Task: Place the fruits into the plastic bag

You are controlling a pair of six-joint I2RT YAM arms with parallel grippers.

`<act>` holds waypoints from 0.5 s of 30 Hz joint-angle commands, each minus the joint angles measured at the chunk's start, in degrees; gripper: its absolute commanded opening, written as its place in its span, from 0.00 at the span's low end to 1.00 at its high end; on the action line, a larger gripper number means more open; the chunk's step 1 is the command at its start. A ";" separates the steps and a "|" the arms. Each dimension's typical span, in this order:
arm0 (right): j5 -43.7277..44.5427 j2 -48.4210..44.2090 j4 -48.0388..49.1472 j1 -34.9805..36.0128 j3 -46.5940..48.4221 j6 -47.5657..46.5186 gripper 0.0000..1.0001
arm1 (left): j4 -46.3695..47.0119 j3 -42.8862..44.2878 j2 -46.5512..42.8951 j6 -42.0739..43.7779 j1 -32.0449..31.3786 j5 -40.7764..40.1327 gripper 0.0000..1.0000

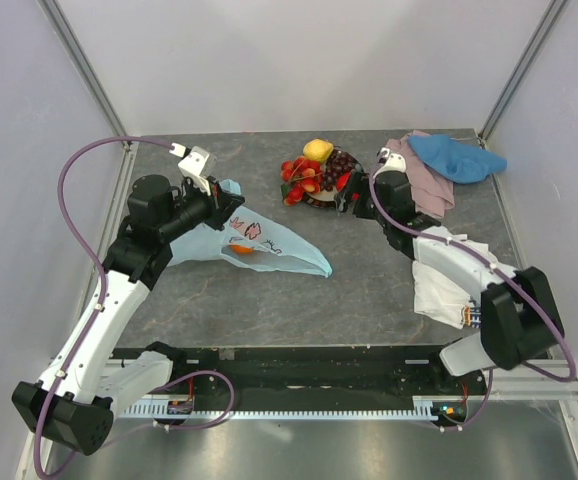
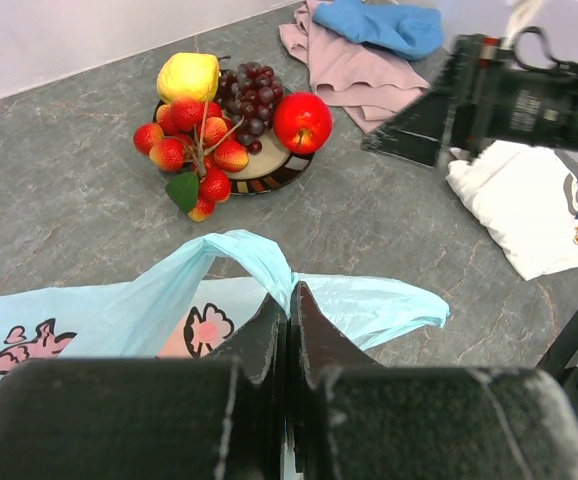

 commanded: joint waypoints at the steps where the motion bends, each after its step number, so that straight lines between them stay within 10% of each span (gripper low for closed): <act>1: 0.29 6.05 -2.90 -4.06 6.52 0.91 0.86 | -0.27 2.32 -0.33 0.36 0.16 -1.21 0.02; 15: -1.04 24.87 -1.23 -8.29 20.06 3.81 0.95 | -0.44 2.32 -0.59 0.80 0.24 -1.03 0.02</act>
